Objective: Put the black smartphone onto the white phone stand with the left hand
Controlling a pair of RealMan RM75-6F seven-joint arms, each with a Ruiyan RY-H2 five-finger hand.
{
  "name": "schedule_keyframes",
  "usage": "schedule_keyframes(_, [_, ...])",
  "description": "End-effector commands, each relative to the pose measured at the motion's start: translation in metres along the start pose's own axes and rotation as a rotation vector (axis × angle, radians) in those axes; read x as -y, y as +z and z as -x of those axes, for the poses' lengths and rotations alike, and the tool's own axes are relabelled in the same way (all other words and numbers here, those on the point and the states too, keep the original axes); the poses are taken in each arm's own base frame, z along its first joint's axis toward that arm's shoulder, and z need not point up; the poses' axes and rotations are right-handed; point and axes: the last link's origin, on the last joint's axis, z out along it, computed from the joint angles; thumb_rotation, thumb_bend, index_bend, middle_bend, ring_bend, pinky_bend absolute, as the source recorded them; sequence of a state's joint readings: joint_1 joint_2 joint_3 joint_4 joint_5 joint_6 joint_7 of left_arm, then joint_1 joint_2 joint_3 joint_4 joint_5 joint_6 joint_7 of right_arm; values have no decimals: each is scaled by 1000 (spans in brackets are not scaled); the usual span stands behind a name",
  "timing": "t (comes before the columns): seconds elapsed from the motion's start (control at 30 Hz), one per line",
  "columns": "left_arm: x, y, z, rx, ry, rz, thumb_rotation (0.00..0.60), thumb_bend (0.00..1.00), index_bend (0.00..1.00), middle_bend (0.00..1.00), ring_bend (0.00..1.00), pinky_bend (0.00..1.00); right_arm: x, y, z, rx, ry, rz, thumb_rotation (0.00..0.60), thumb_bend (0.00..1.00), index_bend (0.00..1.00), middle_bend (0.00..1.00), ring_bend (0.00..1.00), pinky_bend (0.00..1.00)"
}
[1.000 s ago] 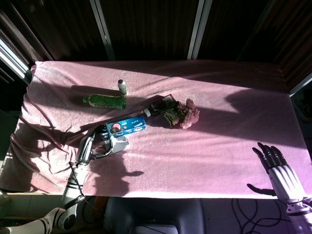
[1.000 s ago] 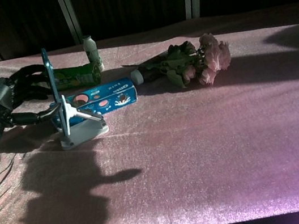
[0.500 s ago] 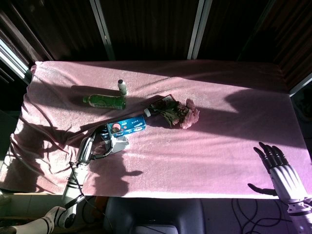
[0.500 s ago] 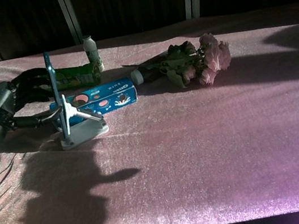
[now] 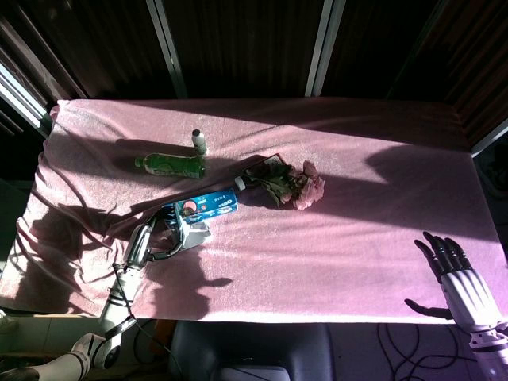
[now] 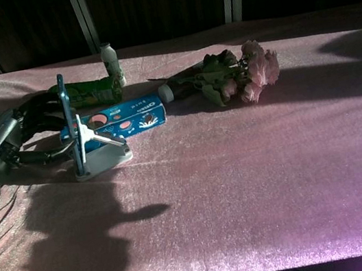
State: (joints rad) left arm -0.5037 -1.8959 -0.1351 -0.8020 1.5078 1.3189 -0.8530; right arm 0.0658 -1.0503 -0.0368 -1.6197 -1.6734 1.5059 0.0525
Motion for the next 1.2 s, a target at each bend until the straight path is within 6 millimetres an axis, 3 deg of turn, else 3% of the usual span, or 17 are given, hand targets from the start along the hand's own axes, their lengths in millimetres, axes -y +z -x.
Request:
schedule_keyframes(0.03, [2,0,4,19,0,1,600,549,787,1000,696,249,0,0,0,0,0,-1,600,184,0,0,0,0])
schedule_keyframes(0.2, [3,-1,4,28,-4,7,600,534,787,1000,688,244,0,0,0,-4,-1,1,600,184,0,0,0,0])
schedule_keyframes(0.3, [3,-1,4,33,-4,10,600,474,739,984,658,233,0,0,0,-2,-4,0,600,184,0,0,0,0])
schedule_keyframes(0.63, [5,1,4,39,-4,19,600,386,495,768,473,184,0,-1,0,2,-6,2,600,184,0,0,0,0])
schedule_keyframes(1.07, [6,4,3,25,0,3,600,349,390,633,354,134,-1,0,0,3,-4,5,600,184,0,0,0,0])
schedule_keyframes(1.2, [8,4,3,32,8,-14,600,333,334,502,285,129,-2,-1,0,3,-2,5,600,184,0,0,0,0])
